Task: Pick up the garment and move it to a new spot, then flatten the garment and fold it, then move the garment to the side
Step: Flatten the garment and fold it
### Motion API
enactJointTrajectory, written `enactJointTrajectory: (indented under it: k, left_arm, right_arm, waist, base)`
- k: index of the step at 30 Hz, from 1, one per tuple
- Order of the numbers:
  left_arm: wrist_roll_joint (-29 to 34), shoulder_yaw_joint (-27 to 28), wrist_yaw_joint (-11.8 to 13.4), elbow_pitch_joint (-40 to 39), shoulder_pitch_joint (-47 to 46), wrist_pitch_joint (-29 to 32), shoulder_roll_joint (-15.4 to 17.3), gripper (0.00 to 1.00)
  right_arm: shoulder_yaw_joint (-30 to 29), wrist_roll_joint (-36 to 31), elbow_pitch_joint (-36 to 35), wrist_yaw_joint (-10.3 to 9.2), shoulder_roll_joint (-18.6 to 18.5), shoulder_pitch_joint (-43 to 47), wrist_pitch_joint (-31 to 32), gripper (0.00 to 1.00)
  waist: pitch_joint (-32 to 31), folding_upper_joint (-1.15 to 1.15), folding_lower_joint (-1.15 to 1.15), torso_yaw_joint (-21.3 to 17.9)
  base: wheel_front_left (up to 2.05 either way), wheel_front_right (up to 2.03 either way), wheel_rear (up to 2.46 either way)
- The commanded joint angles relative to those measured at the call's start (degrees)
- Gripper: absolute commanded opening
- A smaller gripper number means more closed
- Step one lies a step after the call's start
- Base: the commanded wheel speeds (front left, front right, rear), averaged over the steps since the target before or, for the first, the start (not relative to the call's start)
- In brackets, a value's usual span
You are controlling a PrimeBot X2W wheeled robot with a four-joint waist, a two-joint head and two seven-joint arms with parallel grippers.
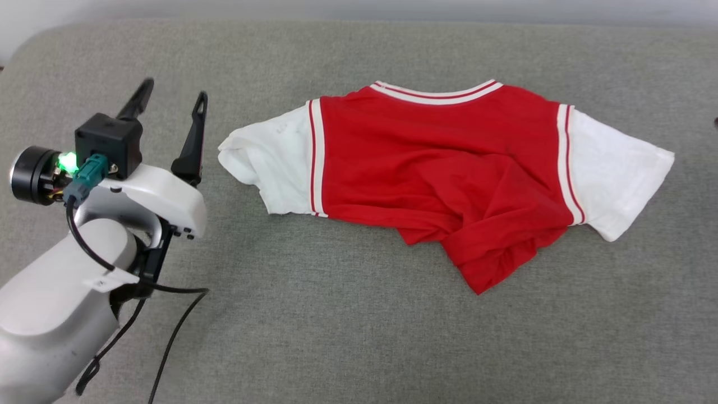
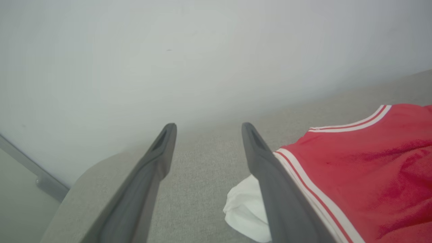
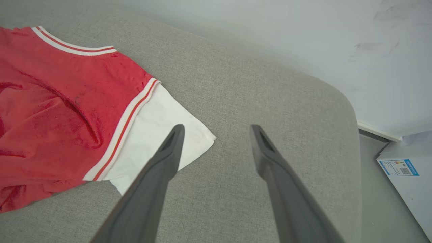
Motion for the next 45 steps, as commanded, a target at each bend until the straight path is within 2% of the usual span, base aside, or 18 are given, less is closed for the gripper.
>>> enactJointTrajectory:
  k: [1, 3, 7, 12, 17, 26, 27, 28, 29, 32, 33, 36, 41, 45]
  left_arm:
    - [2.3, 2.6, 1.5, -1.8, 1.5, -0.4, -0.9, 1.0]
    - [5.2, 6.3, 3.0, -4.0, 4.0, -0.3, -2.2, 1.0]
    - [10.4, 13.1, 3.6, -7.2, 8.5, -0.3, -4.8, 1.0]
    - [15.1, 19.1, 1.4, -8.4, 12.8, -0.3, -8.0, 1.0]
    - [18.2, 23.1, -1.4, -7.6, 14.0, -0.3, -10.6, 1.0]
    - [22.9, 28.7, -5.6, -5.4, 14.6, -0.3, -14.3, 1.0]
    - [23.3, 29.2, -6.0, -5.1, 14.7, -0.3, -14.6, 1.0]
    - [23.7, 29.6, -6.4, -4.8, 14.7, -0.3, -14.9, 1.0]
    - [24.0, 30.1, -6.8, -4.4, 14.7, -0.3, -15.1, 1.0]
    - [24.9, 31.2, -8.3, -3.5, 14.3, -0.3, -15.4, 1.0]
    - [24.9, 31.2, -8.3, -3.5, 14.3, -0.3, -15.4, 1.0]
    - [24.8, 32.2, -10.3, -2.5, 12.9, -0.3, -15.5, 1.0]
    - [24.4, 31.9, -13.7, 0.1, 10.0, 0.6, -14.1, 1.0]
    - [24.2, 30.8, -16.5, 1.6, 6.2, 4.1, -12.5, 1.0]
  right_arm:
    - [0.7, 1.2, 1.1, -0.08, -1.3, -1.9, 3.0, 1.0]
    - [1.6, 3.1, 2.7, -0.07, -2.3, -3.5, 7.5, 1.0]
    - [2.2, 4.8, 6.0, -0.07, -3.2, -7.1, 14.6, 1.0]
    - [2.3, 3.8, 9.9, -0.07, -2.3, -10.6, 18.9, 1.0]
    - [2.9, 2.4, 12.8, -0.07, -1.0, -11.6, 19.1, 1.0]
    - [8.6, 4.5, 16.7, 0.03, 1.9, -4.8, 17.9, 1.0]
    - [9.0, 4.6, 16.6, 0.04, 1.9, -4.8, 16.9, 0.92]
    - [9.3, 4.2, 16.2, 0.03, 1.4, -5.1, 15.2, 0.18]
    - [9.7, 3.7, 15.9, 0.03, 0.8, -5.5, 13.7, 0.0]
    - [9.4, 3.4, 15.6, -0.06, -0.1, -7.7, 8.4, 0.0]
    - [9.4, 3.4, 15.6, -0.06, -0.1, -7.7, 8.4, 0.0]
    - [10.1, 3.7, 14.0, -0.08, -1.3, -9.3, 3.6, 0.0]
    - [11.9, 5.3, 10.9, -0.07, -3.3, -9.3, -1.6, 0.0]
    - [12.9, 6.3, 7.6, -0.08, -5.4, -8.2, -4.1, 0.0]
  waist:
    - [1.5, 0.0, 0.0, 1.1]
    - [2.7, 0.0, 0.0, 1.9]
    - [5.3, 0.0, 0.0, 3.2]
    - [8.5, 0.0, 0.0, 4.4]
    - [11.3, 0.0, 0.0, 5.4]
    - [12.8, 0.0, 0.0, 5.2]
    - [12.8, 0.0, 0.0, 5.0]
    - [12.7, 0.0, 0.0, 4.8]
    - [12.5, 0.0, 0.0, 4.6]
    - [11.8, 0.0, 0.0, 4.0]
    - [11.8, 0.0, 0.0, 4.0]
    - [10.4, 0.0, 0.0, 3.2]
    - [7.8, 0.0, 0.0, 1.7]
    - [6.4, 0.0, 0.0, 0.4]
  base:
    - [0.0, 0.0, 0.0]
    - [0.0, 0.0, 0.0]
    - [0.0, 0.0, 0.0]
    - [0.0, 0.0, 0.0]
    - [0.0, 0.0, 0.0]
    - [0.0, 0.0, 0.0]
    - [0.0, 0.0, 0.0]
    - [0.0, 0.0, 0.0]
    - [0.0, 0.0, 0.0]
    - [0.0, 0.0, 0.0]
    - [0.0, 0.0, 0.0]
    - [0.0, 0.0, 0.0]
    - [0.0, 0.0, 0.0]
    - [0.0, 0.0, 0.0]
